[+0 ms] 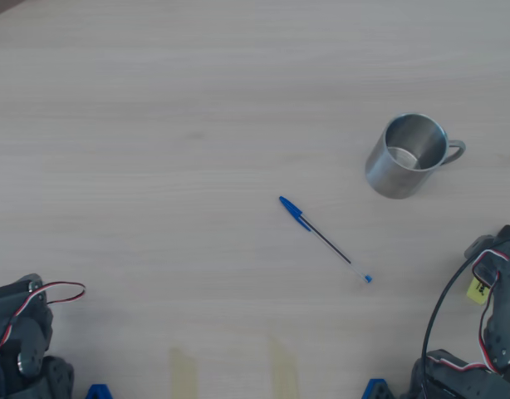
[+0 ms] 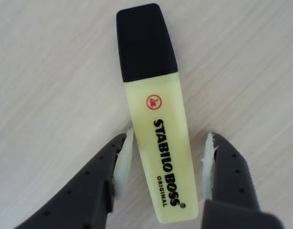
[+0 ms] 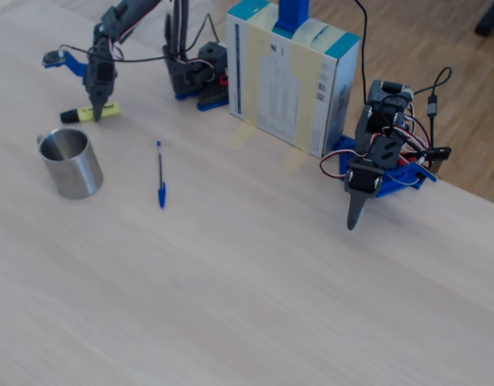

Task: Grab the yellow pen and put it in the silver cup.

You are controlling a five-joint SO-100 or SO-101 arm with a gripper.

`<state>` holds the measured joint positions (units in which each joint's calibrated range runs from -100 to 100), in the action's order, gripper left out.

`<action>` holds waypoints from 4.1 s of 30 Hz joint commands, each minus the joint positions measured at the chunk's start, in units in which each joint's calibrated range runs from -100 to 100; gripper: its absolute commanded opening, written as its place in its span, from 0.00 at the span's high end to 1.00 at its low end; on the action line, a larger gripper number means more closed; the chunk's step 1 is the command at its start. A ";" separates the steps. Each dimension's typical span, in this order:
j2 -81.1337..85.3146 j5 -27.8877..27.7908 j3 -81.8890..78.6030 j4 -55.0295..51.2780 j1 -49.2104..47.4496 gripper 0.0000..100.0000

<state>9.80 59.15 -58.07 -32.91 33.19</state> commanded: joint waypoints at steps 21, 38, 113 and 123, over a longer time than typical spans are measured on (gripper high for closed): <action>0.26 -0.32 0.88 0.01 0.31 0.92; 0.43 -0.32 0.88 0.09 0.31 0.93; 36.26 -0.38 -7.83 0.09 -9.98 0.93; 37.25 -0.27 -8.46 7.64 -13.39 0.93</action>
<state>45.48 59.00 -67.09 -27.78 20.82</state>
